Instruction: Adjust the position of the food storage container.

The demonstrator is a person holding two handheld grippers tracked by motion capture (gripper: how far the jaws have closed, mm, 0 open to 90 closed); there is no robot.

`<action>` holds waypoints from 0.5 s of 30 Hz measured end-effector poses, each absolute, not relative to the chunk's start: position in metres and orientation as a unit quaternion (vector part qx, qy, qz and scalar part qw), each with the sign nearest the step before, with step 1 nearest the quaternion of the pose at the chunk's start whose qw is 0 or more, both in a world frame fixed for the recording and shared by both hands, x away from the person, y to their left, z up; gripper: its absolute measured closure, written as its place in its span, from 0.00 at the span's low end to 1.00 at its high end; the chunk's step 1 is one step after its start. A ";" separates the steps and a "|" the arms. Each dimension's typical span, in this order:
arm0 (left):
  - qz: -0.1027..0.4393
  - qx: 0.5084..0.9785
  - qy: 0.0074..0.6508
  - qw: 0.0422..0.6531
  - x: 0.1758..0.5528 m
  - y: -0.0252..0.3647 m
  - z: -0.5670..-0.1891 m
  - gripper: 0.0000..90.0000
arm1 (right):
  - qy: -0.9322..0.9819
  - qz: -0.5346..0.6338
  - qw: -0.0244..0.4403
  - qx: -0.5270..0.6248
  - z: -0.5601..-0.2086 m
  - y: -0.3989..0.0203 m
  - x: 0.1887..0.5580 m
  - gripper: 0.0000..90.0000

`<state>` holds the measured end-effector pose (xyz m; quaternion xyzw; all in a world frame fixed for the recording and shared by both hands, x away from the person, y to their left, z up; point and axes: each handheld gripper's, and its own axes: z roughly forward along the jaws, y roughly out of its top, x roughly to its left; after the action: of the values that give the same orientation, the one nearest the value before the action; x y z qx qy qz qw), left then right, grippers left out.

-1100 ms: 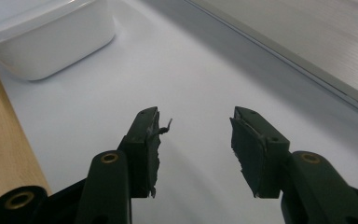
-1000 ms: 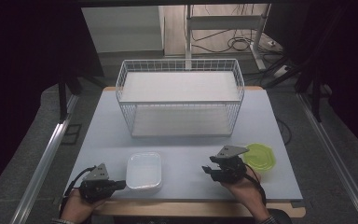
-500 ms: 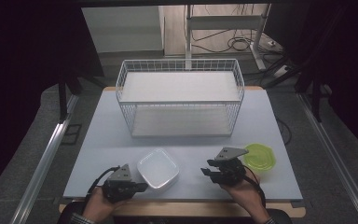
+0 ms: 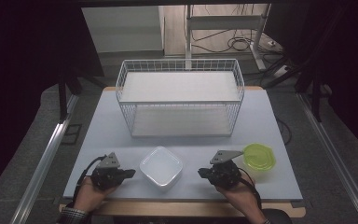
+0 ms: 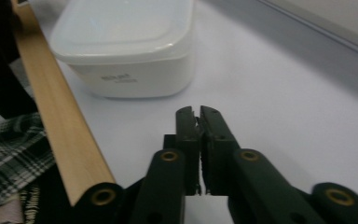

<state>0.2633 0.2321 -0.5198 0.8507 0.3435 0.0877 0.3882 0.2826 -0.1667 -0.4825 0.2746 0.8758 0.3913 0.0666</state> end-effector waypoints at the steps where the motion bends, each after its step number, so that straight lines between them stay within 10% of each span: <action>1: 0.087 0.847 0.351 0.389 0.268 0.233 -0.521 0.99 | 0.875 0.394 0.061 0.275 -0.483 -0.165 0.282 0.99; 15: 0.040 0.855 0.327 0.399 0.289 0.202 -0.526 0.99 | 0.879 0.386 0.018 0.279 -0.498 -0.125 0.278 0.99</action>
<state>0.2893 0.2017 -0.5265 0.8554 0.3273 0.0403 0.3994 0.2775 -0.1249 -0.4980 0.2791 0.8789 0.3863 0.0176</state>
